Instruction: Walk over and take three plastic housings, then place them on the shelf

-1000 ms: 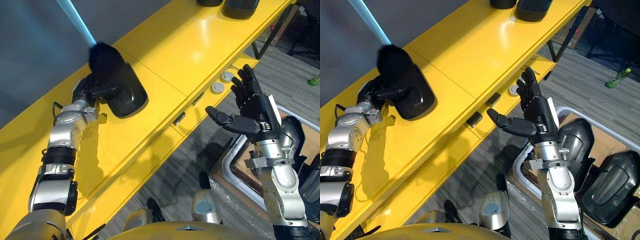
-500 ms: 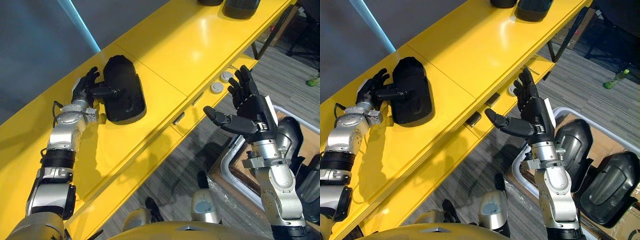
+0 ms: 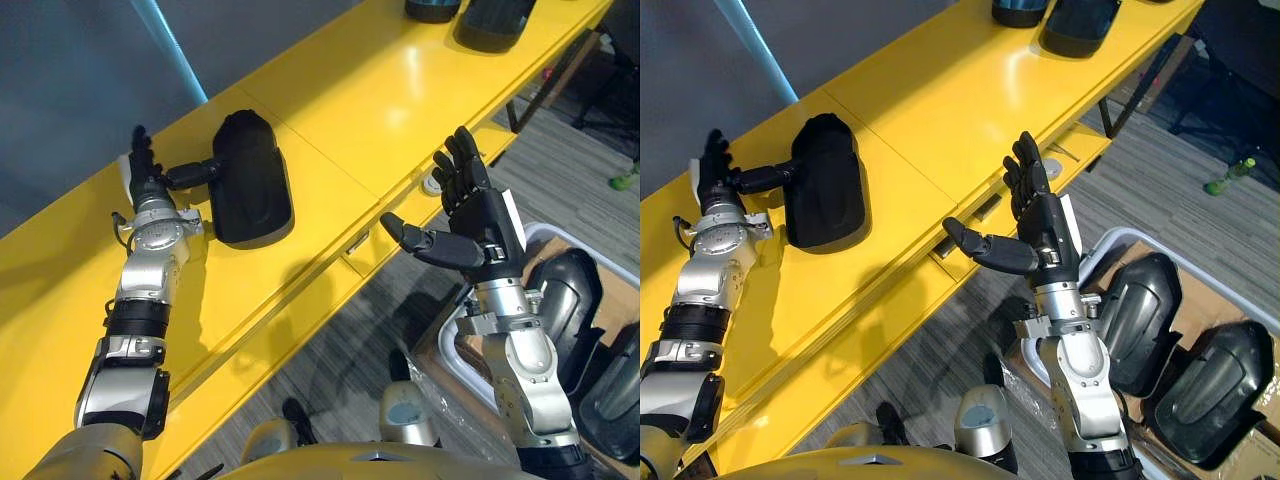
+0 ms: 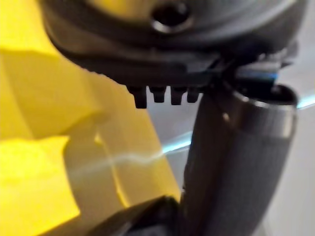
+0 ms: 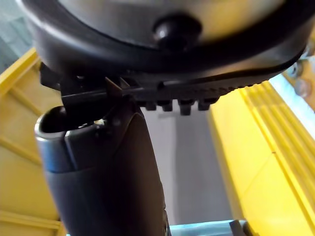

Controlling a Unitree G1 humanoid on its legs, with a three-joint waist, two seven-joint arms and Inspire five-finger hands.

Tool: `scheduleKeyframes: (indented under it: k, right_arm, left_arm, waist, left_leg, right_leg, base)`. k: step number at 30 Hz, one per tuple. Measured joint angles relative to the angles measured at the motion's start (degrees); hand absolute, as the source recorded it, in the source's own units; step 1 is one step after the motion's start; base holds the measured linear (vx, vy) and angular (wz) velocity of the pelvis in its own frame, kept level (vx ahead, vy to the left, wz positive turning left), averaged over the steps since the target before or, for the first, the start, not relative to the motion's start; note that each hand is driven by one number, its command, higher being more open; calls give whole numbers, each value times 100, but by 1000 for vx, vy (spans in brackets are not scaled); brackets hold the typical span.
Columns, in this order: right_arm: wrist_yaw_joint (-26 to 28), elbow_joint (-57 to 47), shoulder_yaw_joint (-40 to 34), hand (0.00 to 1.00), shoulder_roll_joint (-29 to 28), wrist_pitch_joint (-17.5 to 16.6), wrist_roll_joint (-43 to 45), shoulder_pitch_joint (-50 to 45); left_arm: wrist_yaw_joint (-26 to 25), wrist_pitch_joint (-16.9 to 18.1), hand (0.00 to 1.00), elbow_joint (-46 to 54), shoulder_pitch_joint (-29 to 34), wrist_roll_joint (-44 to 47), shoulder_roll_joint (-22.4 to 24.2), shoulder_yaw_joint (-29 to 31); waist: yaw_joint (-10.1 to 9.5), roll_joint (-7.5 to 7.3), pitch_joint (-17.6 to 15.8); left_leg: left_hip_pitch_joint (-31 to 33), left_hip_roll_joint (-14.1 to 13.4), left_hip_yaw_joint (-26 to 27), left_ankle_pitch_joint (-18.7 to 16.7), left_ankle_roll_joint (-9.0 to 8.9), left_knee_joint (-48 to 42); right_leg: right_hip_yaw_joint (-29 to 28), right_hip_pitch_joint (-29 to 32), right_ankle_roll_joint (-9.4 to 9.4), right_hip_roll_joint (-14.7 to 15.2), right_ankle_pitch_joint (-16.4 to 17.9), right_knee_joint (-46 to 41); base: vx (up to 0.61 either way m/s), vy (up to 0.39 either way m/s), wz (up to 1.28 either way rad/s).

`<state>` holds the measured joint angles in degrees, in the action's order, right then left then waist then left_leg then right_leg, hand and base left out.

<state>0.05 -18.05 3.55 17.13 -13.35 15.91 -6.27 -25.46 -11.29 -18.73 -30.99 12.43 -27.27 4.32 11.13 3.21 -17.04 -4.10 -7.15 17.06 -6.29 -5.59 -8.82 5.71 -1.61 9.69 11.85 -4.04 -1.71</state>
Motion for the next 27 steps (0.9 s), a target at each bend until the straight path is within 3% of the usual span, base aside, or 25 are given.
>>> scheduleKeyframes:
  k: [1,6,9,11,15,18,23,27]
  right_arm:
    - [-267,312,177,100,69,18,2,270]
    - [-609,1262,278,100,69,124,75,1078]
    - [-666,1632,225,100,71,333,115,1480]
    - [-668,2041,-20,100,72,506,119,1611]
    - [-644,2555,-353,100,71,801,502,1858]
    - [-381,2948,-628,100,111,1110,1067,2154]
    - [-136,3664,-683,100,360,1591,1640,2670]
    - [86,3870,-680,100,519,1672,1657,2854]
  left_arm:
    - [-131,96,100,333,-4,-344,-13,125]
    - [-147,645,100,700,76,-561,-46,167]
    - [-1,1076,100,1555,1033,-432,102,371]
    - [293,1386,100,2403,2069,-163,650,432]
    - [816,1499,100,3097,3258,138,1317,464]
    - [1452,1498,100,3286,3775,548,1520,549]
    - [2163,1475,100,3367,3867,779,1564,553]
    - [2360,1474,100,3382,3870,1000,1563,545]
  waist:
    - [-171,-44,53]
    - [-532,-122,234]
    - [-664,-126,313]
    - [-866,-145,480]
    - [-1139,-201,585]
    - [-1280,-211,604]
    - [-1452,-205,610]
    - [-1544,-201,616]
  left_leg:
    - [-3,-3,-75,14,-7,0]
    - [84,17,-390,99,2,1]
    - [73,26,-628,137,-7,11]
    - [69,57,-829,176,-9,53]
    - [73,113,-1070,292,-17,142]
    - [117,146,-1221,425,-34,273]
    - [167,148,-1358,609,-67,412]
    - [186,148,-1364,638,-42,409]
  right_leg:
    - [69,-54,-3,-1,2,0]
    - [390,-181,-59,21,36,-4]
    - [661,-362,-108,28,69,-1]
    - [881,-510,-122,41,78,49]
    - [1162,-686,-152,59,99,129]
    - [1337,-749,-185,61,126,202]
    - [1507,-734,-219,52,143,186]
    - [1508,-719,-197,52,118,192]
  base:
    - [-15,-14,18]
    - [-26,-17,34]
    - [-22,-30,37]
    - [0,-18,44]
    - [-22,-21,33]
    - [-68,-32,34]
    - [-76,-19,16]
    - [-9,1,0]
